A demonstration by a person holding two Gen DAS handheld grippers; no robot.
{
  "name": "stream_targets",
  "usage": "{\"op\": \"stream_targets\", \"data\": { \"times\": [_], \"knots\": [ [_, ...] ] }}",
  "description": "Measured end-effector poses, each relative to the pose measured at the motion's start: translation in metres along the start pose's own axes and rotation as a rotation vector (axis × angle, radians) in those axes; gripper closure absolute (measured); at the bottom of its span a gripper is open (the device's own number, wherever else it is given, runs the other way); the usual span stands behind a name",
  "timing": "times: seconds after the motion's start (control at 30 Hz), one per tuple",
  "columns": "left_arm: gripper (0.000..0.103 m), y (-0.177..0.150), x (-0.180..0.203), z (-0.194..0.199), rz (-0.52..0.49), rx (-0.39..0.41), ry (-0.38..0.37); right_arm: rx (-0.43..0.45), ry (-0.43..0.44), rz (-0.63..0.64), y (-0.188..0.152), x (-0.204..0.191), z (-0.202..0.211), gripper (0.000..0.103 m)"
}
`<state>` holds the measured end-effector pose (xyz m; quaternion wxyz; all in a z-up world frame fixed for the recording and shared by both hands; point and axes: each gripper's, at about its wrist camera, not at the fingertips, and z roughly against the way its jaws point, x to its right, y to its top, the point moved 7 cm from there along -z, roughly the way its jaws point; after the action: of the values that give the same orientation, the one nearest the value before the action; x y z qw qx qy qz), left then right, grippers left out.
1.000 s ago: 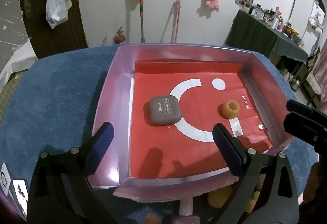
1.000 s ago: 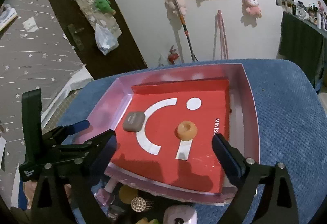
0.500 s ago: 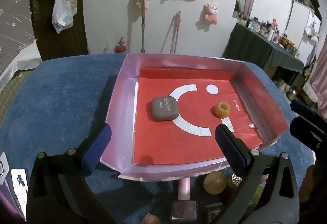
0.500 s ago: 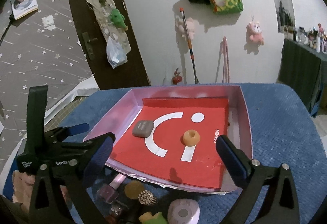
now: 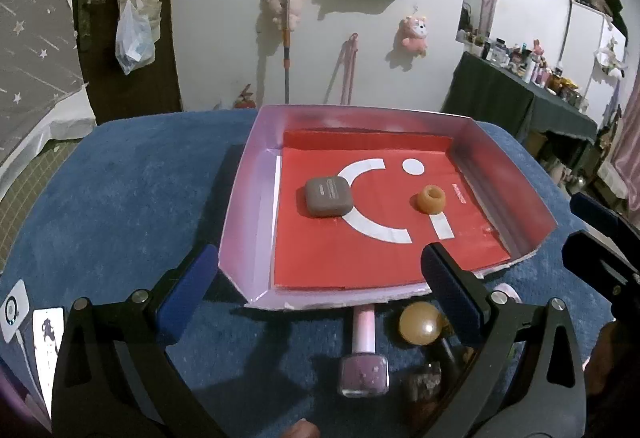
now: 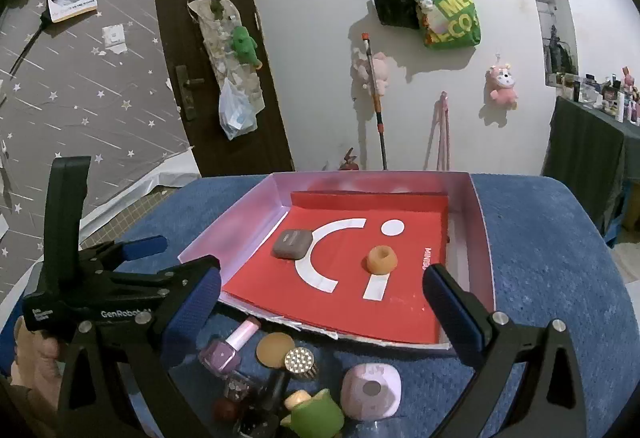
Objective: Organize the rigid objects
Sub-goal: 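Move both tools back toward the remaining items beside the box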
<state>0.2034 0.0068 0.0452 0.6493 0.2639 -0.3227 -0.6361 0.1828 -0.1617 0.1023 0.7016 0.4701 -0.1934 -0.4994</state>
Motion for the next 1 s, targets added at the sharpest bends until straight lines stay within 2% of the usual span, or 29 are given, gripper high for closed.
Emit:
{"op": "stream_targets", "data": {
  "times": [0.3,0.47,1.0],
  "knots": [
    [0.000,-0.012,-0.005,0.005,0.049,-0.010,-0.011,0.011,0.005,-0.003,-0.014,-0.002,0.006,0.000],
    [0.000,-0.017,-0.002,0.006,0.037,-0.016,0.002,-0.001,0.007,0.005,-0.022,-0.005,0.005,0.000],
    [0.000,-0.040,0.007,0.008,0.006,-0.053,-0.019,-0.023,-0.001,-0.003,-0.038,-0.006,0.007,0.000]
  ]
}}
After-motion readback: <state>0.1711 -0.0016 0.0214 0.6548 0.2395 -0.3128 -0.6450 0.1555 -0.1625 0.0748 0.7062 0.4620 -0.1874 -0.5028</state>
